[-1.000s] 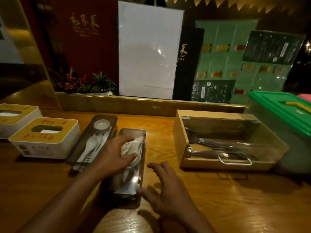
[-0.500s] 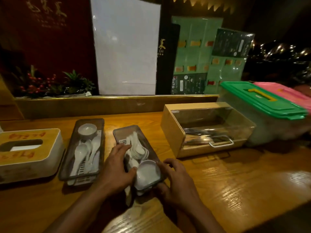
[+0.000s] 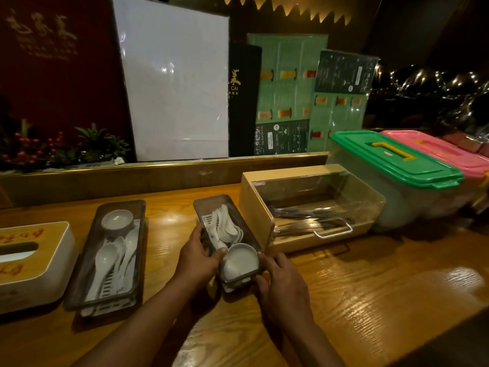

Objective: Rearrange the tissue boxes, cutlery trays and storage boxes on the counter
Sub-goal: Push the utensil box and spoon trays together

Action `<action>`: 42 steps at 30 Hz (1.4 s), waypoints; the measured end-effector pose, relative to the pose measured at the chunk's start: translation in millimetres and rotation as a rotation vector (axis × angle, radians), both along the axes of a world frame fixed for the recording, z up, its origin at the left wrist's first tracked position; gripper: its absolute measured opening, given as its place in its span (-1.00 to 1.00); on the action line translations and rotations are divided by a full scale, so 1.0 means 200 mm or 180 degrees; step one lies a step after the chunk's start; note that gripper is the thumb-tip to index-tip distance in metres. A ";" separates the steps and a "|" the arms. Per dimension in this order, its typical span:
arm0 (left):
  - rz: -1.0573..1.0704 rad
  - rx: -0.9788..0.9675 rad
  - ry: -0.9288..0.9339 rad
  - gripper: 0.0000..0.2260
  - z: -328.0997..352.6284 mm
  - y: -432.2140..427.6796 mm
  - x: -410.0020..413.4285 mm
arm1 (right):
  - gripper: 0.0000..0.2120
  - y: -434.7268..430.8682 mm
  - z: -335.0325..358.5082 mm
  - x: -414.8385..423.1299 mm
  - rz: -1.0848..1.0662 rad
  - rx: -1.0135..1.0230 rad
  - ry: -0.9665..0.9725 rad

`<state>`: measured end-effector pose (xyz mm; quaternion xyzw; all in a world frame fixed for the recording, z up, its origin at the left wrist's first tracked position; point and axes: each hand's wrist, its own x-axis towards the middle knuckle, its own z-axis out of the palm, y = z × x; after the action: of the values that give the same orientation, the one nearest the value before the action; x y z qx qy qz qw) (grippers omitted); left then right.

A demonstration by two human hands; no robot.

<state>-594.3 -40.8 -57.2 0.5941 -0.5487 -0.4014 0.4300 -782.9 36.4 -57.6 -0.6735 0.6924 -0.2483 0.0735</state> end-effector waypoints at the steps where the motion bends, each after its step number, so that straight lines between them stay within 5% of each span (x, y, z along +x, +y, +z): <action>1: -0.0043 0.0032 0.0043 -0.26 -0.01 -0.02 -0.01 | -0.53 0.00 0.00 -0.01 -0.0013 -0.0006 -0.0010; 29: -0.0227 0.0255 0.0076 -0.35 0.04 -0.16 -0.09 | -0.44 -0.10 0.00 -0.05 -0.0073 -0.0002 -0.0018; 35: -0.0048 0.0024 -0.0380 -0.20 0.08 -0.05 0.01 | -0.43 -0.06 0.03 0.03 0.0213 -0.0420 0.0055; 39: -0.0100 -0.0511 -0.1162 -0.42 0.14 0.05 0.25 | -0.56 -0.01 0.05 0.26 0.0967 -0.0684 -0.0168; 42: 0.0116 -0.0820 -0.1542 -0.60 0.20 0.13 0.47 | -0.43 0.00 0.05 0.50 0.1620 -0.0263 -0.0061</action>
<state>-500.0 -14.6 -16.6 0.6229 -0.6713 -0.1667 0.3654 -683.0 36.2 -47.7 -0.8261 0.4891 -0.2563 0.1125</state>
